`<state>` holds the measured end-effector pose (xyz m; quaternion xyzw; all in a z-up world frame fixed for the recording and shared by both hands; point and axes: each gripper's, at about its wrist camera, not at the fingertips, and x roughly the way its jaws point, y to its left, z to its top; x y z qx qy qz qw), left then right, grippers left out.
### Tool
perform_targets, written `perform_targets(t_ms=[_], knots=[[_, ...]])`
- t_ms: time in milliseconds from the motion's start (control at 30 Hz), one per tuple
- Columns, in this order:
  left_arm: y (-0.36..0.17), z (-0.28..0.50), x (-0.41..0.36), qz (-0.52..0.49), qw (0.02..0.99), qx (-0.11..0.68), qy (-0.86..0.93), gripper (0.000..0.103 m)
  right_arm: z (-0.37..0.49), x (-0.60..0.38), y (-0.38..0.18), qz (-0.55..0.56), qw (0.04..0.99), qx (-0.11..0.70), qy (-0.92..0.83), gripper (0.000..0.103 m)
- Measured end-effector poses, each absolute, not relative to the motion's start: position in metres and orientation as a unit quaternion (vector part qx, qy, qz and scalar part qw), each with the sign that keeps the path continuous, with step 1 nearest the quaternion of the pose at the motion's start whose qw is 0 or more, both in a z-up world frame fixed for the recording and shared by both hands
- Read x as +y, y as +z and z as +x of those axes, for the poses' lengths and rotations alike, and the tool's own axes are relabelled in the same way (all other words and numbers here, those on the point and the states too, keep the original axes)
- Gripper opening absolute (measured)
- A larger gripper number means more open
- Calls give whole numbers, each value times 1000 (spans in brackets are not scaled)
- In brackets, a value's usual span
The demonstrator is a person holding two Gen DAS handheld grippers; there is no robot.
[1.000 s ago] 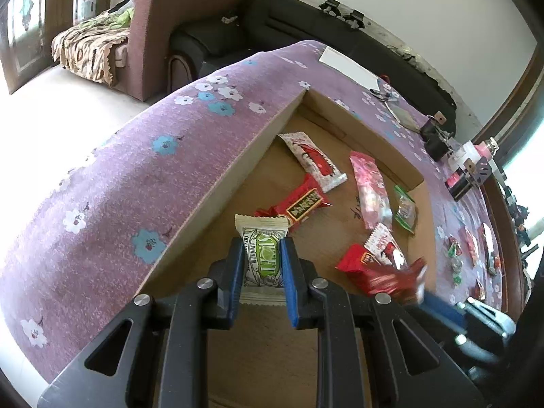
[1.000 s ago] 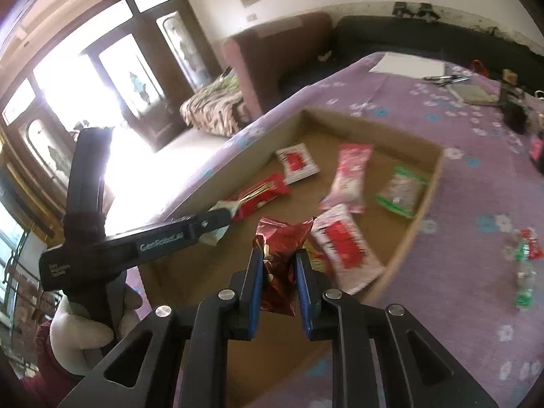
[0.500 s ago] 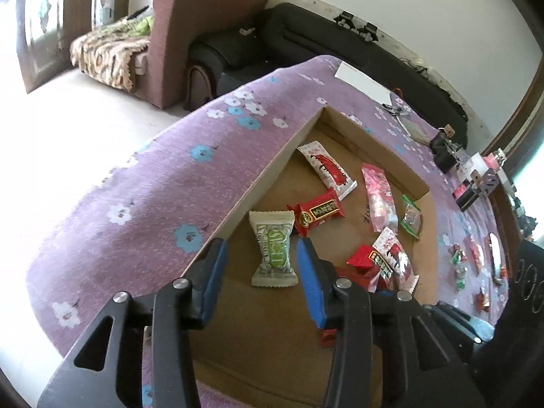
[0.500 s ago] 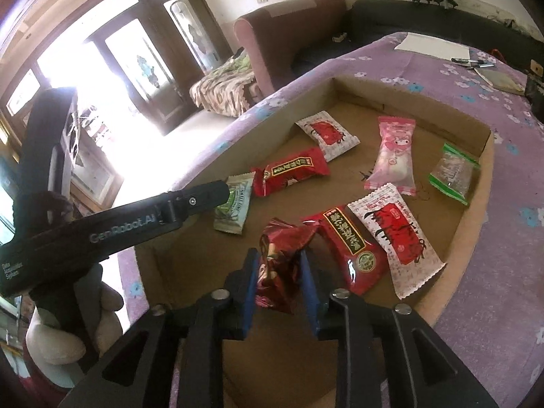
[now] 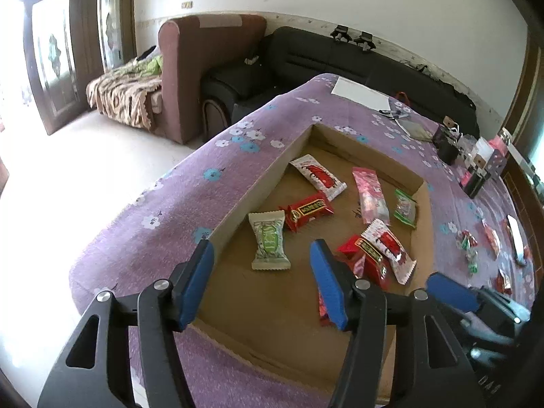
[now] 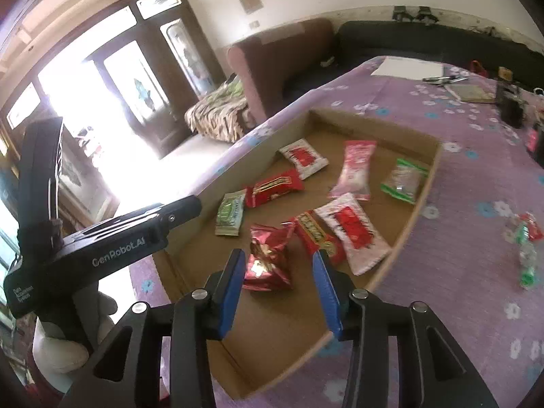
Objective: Organize snacks
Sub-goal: 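Open both tools to drop the candies into the tray, then move both open tools back over the snack pile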
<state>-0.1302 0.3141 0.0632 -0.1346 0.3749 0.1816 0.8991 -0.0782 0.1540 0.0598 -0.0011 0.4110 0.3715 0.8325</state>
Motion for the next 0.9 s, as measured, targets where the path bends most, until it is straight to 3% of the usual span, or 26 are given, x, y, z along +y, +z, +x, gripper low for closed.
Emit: perform_targets(t_ms=[500, 900], knots=[[75, -129, 248, -87, 911, 382, 130, 58, -71, 30, 63, 62, 873, 394, 281, 48], [65, -112, 180, -85, 908, 411, 10, 58, -46, -161, 67, 165, 909, 369, 96, 50]])
